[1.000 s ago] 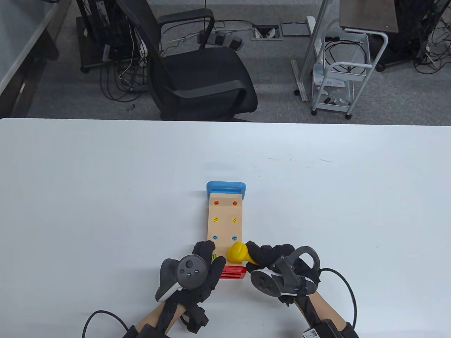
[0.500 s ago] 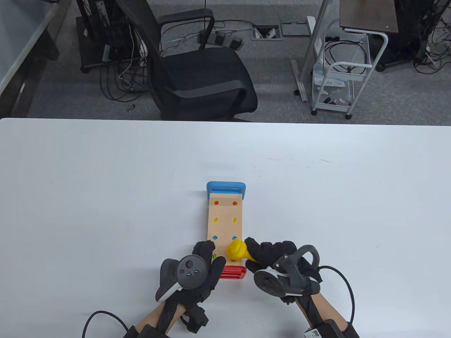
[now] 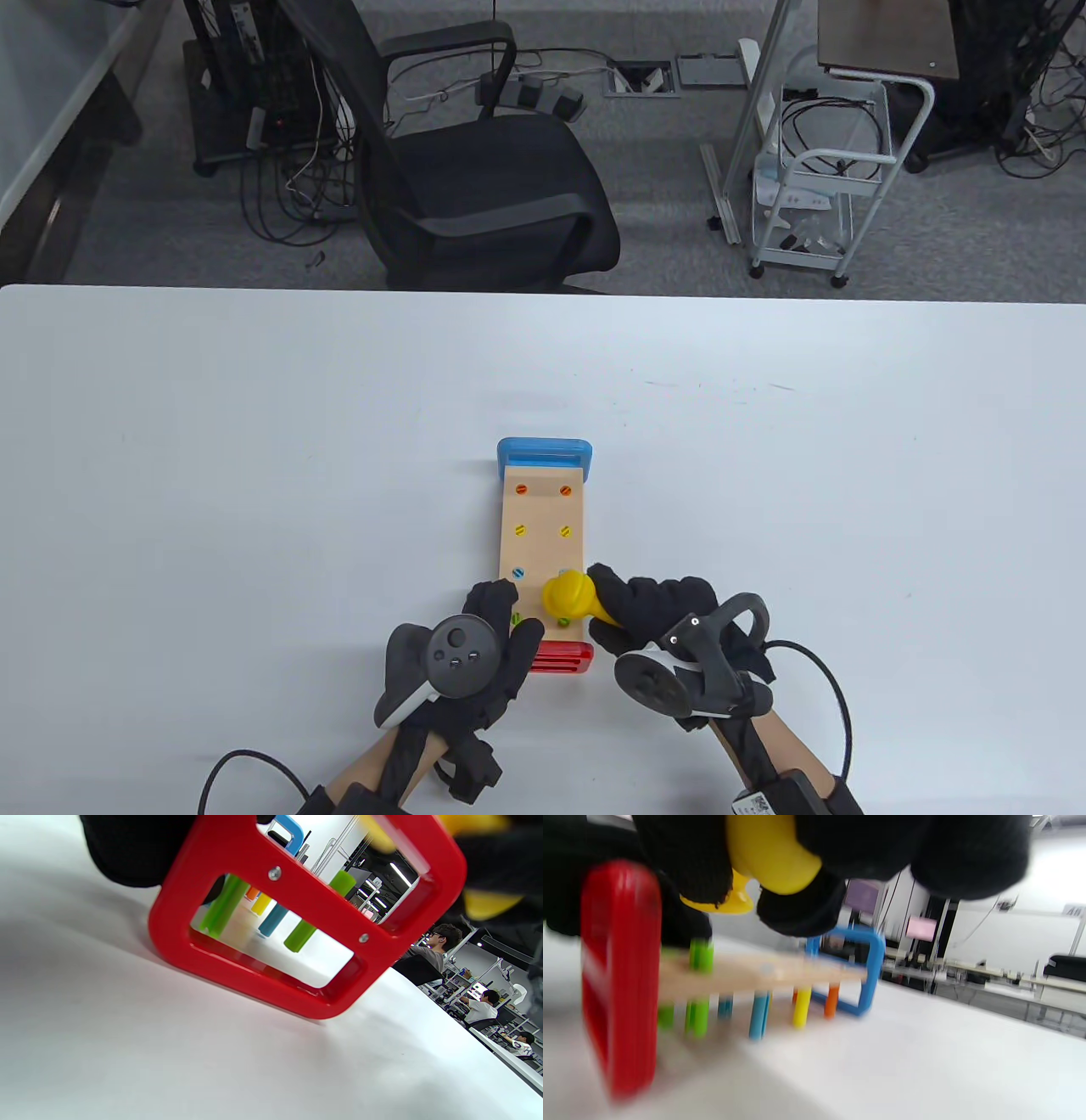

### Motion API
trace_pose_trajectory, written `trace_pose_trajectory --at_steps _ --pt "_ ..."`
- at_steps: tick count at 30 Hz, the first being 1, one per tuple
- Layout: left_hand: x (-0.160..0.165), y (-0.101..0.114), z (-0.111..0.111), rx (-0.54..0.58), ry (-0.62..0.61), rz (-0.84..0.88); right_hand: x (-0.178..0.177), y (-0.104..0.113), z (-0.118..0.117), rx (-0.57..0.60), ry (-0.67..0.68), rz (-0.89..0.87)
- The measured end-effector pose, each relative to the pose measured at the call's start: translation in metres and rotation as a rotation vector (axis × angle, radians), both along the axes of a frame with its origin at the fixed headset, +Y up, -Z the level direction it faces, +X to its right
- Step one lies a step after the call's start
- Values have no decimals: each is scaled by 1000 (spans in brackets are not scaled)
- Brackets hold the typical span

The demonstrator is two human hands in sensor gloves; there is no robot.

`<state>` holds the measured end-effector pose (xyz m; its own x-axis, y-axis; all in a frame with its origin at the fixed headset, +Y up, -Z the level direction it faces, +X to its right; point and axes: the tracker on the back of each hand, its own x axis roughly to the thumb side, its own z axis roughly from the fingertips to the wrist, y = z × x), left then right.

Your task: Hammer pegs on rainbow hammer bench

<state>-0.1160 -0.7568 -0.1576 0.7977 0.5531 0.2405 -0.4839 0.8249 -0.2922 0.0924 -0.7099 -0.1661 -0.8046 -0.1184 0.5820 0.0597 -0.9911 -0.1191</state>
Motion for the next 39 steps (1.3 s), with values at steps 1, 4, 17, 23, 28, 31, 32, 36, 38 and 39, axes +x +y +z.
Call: trace_pose_trajectory --at_steps 1,4,17,23,28,31,32,36,38,39 --pt "0 0 0 -1 -1 -3 2 -6 3 10 -99 140" --pt "0 0 0 1 -2 -3 -3 -5 2 3 -20 78" --pt "1 1 0 3 0 -7 -7 -8 7 50 -76 184" --pt "0 1 0 5 1 -5 -13 -8 4 60 -22 168" --pt "0 1 0 5 0 -6 -3 11 6 155 -14 -45" --pt "0 1 0 5 0 -6 -10 -8 3 49 -37 138" --pt "1 1 0 4 -1 -8 -8 -13 5 89 -132 272" --pt "1 1 0 6 0 -7 -12 -11 5 61 -64 202" --pt "1 1 0 6 1 -7 -14 -13 5 105 -41 214" --pt "1 1 0 7 1 -8 -14 -11 6 90 -40 208"
